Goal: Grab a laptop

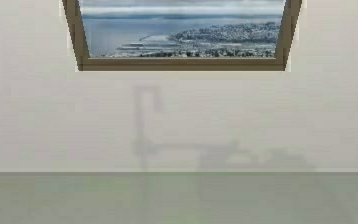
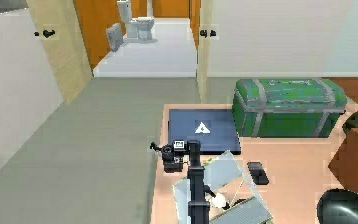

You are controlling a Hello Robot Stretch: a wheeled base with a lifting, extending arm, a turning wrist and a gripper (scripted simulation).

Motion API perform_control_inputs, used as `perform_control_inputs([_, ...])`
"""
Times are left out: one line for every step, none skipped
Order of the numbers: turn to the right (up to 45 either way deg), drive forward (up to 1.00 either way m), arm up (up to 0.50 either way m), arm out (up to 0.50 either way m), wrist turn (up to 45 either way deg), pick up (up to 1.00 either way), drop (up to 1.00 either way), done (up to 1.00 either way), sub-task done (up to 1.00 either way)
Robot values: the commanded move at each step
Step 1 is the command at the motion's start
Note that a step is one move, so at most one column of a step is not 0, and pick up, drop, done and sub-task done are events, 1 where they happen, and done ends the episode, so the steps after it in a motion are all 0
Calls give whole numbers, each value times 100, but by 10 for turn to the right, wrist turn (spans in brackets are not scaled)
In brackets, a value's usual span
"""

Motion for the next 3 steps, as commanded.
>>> perform_control_inputs([0, 0, 0, 0, 0, 100, 0, 0, 0])
perform_control_inputs([0, 0, 10, 0, 0, 0, 0, 0, 0])
perform_control_inputs([0, 0, 0, 0, 0, 0, 0, 100, 0])
